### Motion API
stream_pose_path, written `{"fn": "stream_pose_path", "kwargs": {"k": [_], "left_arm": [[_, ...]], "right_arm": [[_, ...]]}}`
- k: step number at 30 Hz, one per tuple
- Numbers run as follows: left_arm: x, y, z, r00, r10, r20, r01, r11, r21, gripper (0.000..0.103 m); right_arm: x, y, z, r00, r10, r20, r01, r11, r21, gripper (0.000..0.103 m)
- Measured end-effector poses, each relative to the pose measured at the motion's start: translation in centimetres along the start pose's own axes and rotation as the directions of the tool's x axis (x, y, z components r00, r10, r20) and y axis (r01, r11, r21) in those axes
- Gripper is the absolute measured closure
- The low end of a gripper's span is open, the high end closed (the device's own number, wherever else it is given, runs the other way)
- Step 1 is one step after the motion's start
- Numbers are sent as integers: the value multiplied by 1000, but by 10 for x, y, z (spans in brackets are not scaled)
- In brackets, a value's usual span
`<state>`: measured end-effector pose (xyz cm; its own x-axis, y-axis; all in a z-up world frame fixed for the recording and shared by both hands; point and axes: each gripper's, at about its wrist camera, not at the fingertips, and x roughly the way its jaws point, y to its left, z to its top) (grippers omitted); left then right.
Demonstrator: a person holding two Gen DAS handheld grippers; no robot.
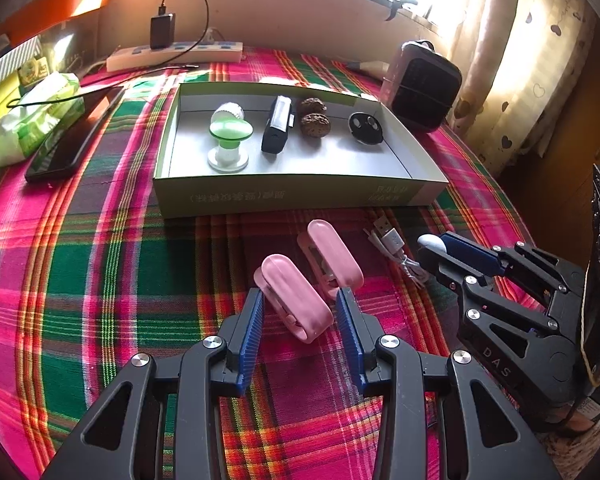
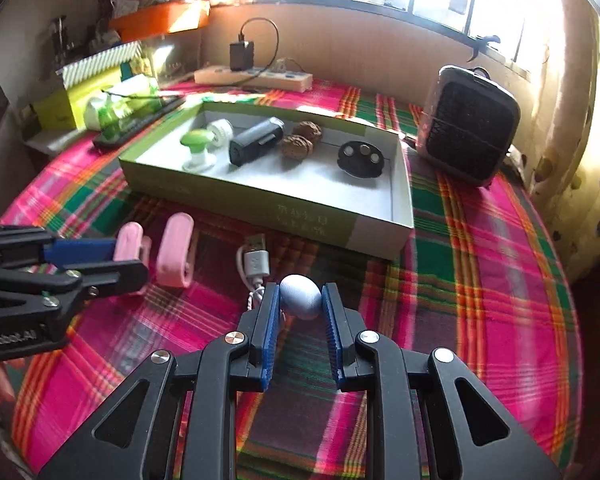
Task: Organize objects
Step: 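Move the left tool over the pink clips while the right tool approaches the white earbud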
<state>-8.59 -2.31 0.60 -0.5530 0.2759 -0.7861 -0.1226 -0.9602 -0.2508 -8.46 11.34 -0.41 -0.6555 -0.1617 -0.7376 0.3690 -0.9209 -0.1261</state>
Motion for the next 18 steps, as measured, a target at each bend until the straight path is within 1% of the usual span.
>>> {"fn": "stream_pose_path", "kwargs": {"k": [1,2,4,5,7,10,13,15,17,18], "left_arm": [[0,0,0,1000,-2,0,2,1000,-2,68],[0,1,0,1000,-2,-2,2,1000,-2,68],[2,1,0,1000,1,-7,-1,1000,-7,68],[3,2,-1,1000,-1,-8,1,1000,-10,68],[3,2,-1,1000,-5,-7,5,1000,-11,68],[2,3,0,1000,-7,-7,7,1000,-16,68],[2,4,0,1000,-9,-6,9,1000,-19,68],[3,5,-1,1000,-14,-7,13,1000,-21,68],[3,5,0,1000,-17,-7,17,1000,-22,68],[3,5,-1,1000,-17,-8,17,1000,-22,68]], "right_arm": [[-1,-1,0,1000,22,2,-22,1000,-1,80],[-1,0,-1,1000,26,1,-26,1000,-12,80],[-2,5,-4,1000,-6,5,6,998,-55,80],[-3,7,-5,1000,6,6,-6,998,-68,80],[-5,6,-6,999,42,6,-42,998,-55,80],[-5,-3,-5,989,146,-3,-146,989,20,80],[-3,-13,-4,981,195,-8,-193,975,110,80],[0,-20,-5,972,235,-14,-229,958,175,76],[5,-27,-6,962,272,-18,-260,936,238,65],[6,-28,-6,962,272,-19,-259,933,251,65]]}}
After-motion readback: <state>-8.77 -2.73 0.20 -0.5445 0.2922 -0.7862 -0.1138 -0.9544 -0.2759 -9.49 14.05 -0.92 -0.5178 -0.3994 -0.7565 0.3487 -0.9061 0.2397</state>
